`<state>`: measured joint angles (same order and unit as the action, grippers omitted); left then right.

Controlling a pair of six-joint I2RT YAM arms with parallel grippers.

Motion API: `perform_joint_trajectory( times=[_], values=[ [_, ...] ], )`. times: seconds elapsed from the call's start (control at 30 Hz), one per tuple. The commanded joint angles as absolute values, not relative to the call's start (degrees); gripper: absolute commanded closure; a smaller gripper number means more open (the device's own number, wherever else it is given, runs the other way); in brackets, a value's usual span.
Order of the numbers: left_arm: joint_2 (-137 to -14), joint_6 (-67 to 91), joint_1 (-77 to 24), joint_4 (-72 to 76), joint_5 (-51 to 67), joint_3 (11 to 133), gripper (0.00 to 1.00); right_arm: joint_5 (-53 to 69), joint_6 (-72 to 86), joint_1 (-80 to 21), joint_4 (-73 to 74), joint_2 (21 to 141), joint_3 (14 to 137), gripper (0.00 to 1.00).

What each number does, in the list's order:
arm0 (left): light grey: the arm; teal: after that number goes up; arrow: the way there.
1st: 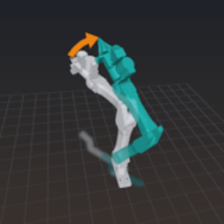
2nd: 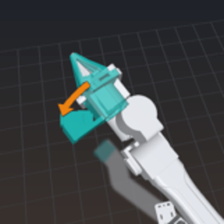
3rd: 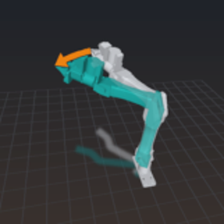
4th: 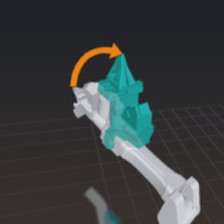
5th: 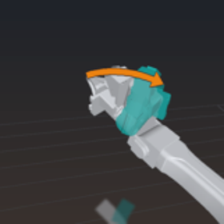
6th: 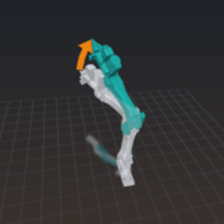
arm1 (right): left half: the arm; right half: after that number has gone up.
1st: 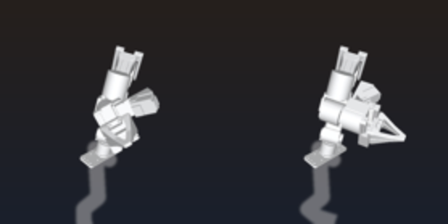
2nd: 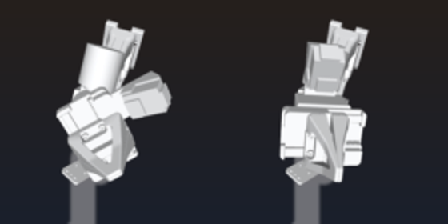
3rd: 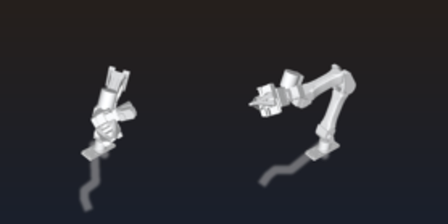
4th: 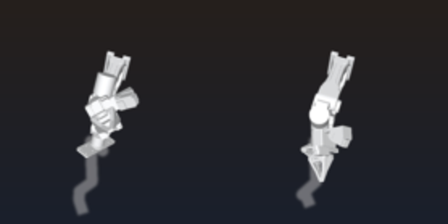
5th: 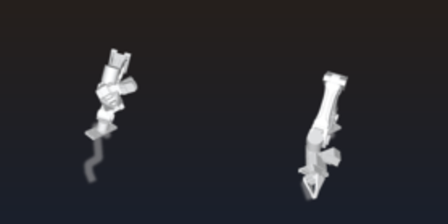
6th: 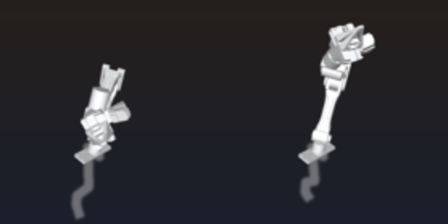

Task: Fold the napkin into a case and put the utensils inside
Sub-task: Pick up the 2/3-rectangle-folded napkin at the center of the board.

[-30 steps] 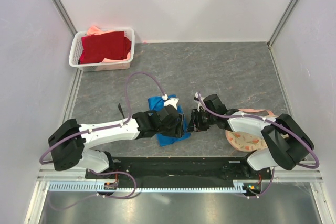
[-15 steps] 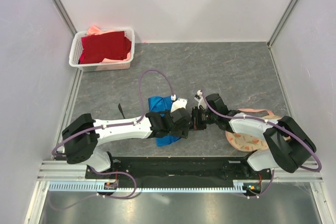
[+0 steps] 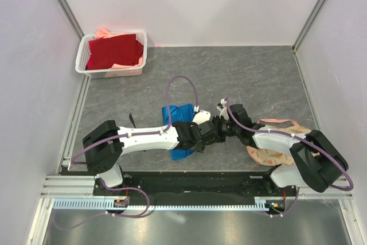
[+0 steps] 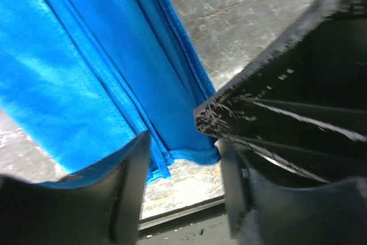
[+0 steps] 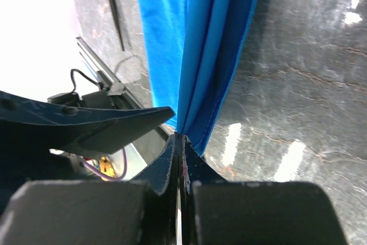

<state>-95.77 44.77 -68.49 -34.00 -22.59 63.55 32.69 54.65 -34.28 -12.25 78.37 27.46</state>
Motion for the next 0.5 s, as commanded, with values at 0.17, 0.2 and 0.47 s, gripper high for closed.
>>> perform_joint_trajectory(
  times=[0.17,0.2,0.47],
  values=[
    [-97.6,43.5,-68.1,-32.9,-28.7,67.9,0.78,35.4,59.1,-35.9,-15.1,75.2,27.6,1.0],
    [-97.1,43.6,-68.1,-32.8,-29.2,67.5,0.86,34.6,57.2,-35.8,-14.3,75.2,27.9,0.99],
    [-93.8,42.7,-68.1,-32.8,-27.2,63.1,0.93,32.7,45.3,-30.9,-5.5,81.5,36.9,0.48]
  ],
)
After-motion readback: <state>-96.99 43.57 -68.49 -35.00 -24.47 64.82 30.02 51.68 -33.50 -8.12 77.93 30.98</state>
